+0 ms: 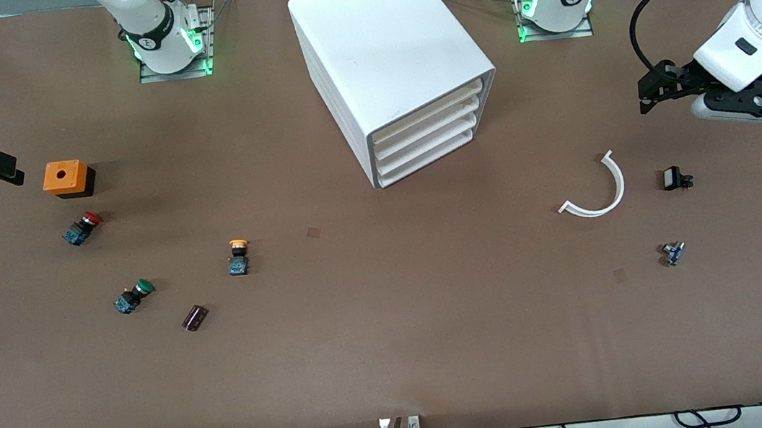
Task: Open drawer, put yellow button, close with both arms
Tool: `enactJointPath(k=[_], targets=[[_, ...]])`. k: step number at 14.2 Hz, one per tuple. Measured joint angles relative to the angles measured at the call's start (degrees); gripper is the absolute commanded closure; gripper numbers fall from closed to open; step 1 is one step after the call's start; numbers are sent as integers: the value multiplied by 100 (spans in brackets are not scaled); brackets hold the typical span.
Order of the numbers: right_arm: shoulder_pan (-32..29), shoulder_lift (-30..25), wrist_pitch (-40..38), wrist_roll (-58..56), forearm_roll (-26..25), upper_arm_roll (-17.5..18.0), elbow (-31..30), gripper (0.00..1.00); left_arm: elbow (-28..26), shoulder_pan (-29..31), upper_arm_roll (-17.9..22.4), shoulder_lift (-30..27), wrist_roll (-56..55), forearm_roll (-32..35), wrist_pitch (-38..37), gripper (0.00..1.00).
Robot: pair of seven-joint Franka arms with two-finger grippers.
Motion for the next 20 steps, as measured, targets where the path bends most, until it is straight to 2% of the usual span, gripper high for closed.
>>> enactJointPath(k=[7,12,16,18,20], targets=[[112,42,-3,-3,32,41,-4,0,4,-2,-1,0,-3,0,-2,0],[518,475,331,-2,46,58,-15,0,206,-41,-124,14,-3,-44,-159,0],[952,952,635,4,46,67,-29,0,273,-199,-245,213,3,-830,-815,0],[1169,1222,908,6,46,72,-33,0,272,-334,-260,529,5,-1417,-1276,0],[1373,1491,1168,10,46,75,-43,0,271,-409,-270,958,5,-2176,-1401,0]])
